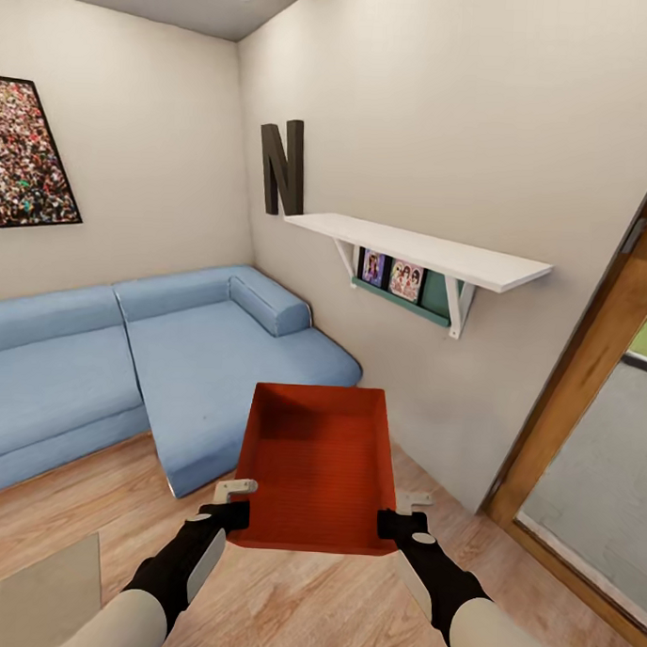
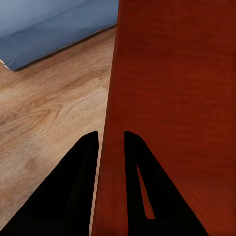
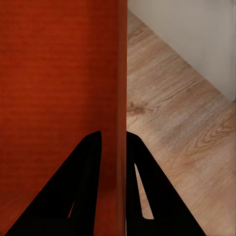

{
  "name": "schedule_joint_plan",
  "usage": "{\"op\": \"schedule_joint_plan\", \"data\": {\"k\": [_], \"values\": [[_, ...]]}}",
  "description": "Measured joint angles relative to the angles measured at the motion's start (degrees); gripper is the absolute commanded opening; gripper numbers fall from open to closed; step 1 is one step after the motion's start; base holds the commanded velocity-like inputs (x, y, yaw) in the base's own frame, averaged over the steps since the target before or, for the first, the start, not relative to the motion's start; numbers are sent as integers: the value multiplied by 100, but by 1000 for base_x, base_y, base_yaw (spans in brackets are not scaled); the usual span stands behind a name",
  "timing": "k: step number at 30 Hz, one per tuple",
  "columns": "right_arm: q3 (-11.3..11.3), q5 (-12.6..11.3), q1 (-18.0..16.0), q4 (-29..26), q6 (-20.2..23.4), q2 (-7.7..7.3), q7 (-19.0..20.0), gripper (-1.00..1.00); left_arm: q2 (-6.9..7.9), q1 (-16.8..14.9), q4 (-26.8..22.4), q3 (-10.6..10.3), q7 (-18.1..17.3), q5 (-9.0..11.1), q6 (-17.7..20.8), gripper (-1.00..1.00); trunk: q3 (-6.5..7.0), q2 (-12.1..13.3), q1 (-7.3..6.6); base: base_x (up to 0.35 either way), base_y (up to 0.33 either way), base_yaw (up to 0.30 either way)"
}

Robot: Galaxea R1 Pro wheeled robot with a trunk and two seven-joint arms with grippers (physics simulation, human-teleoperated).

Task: Move the two storage containers from the living room to the garage. In the garage, place one container on the floor and stack the other container on top of it (either order is fine).

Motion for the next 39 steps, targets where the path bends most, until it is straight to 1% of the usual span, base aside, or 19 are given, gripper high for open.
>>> {"op": "schedule_joint_plan", "data": {"k": [39], "values": [[2, -4, 1, -1, 0, -9, 10, -100, -9, 0, 1, 3, 7, -7, -1, -100, 360, 1, 0, 0, 0, 0]]}}
